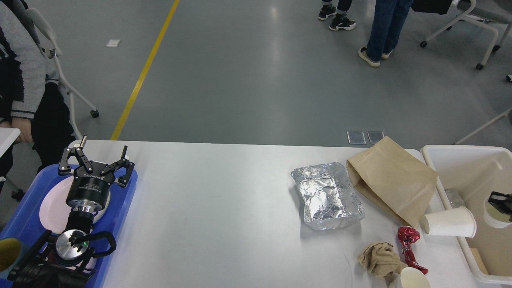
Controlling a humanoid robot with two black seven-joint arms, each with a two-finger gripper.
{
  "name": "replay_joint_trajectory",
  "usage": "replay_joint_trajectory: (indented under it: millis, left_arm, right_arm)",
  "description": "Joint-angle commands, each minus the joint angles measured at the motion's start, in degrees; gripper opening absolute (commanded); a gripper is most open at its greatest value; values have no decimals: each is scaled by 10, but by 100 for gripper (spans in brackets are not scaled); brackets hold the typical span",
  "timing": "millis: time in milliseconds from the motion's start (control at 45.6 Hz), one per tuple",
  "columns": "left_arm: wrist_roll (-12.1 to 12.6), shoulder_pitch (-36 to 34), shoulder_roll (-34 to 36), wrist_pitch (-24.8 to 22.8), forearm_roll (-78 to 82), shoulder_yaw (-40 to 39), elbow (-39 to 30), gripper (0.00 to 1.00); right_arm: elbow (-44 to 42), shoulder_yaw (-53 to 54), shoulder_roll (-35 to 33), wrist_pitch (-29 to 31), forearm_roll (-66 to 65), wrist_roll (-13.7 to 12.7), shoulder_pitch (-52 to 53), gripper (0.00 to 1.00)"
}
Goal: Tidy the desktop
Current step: 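Withdraw the right gripper from the bin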
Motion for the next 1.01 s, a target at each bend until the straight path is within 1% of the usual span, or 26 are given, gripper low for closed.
replay_joint_trajectory:
  millis: [0, 66, 219, 329, 504, 680, 723, 986]
  left_arm:
    - [0, 0, 0, 0, 0, 0, 0, 96]
    - [0, 0, 0, 0, 0, 0, -1, 96]
    - [0, 0, 0, 0, 0, 0, -1, 96]
    - [0, 0, 0, 0, 0, 0, 0, 96]
    - [0, 0, 0, 0, 0, 0, 0, 96]
    - [0, 0, 0, 1, 0, 0, 0, 96]
    - [0, 0, 0, 0, 0, 0, 0, 96]
    - [0, 0, 0, 0, 0, 0, -1, 96]
  right_arm:
    - [-46, 36, 3, -16, -1, 0, -64, 0]
    - [-84, 64, 7, -42, -1, 0, -118, 0]
    - [-171, 123, 40, -135, -1, 1, -241, 0]
    - [-216, 143, 58, -164, -1, 2, -295, 0]
    - [-302, 156, 112, -173, 0, 2, -365, 0]
    - [-368, 187, 146, -174, -1, 1, -411, 0]
    - [-378, 184, 154, -174, -1, 1, -419, 0]
    - [-377, 184, 151, -173, -1, -1, -421, 0]
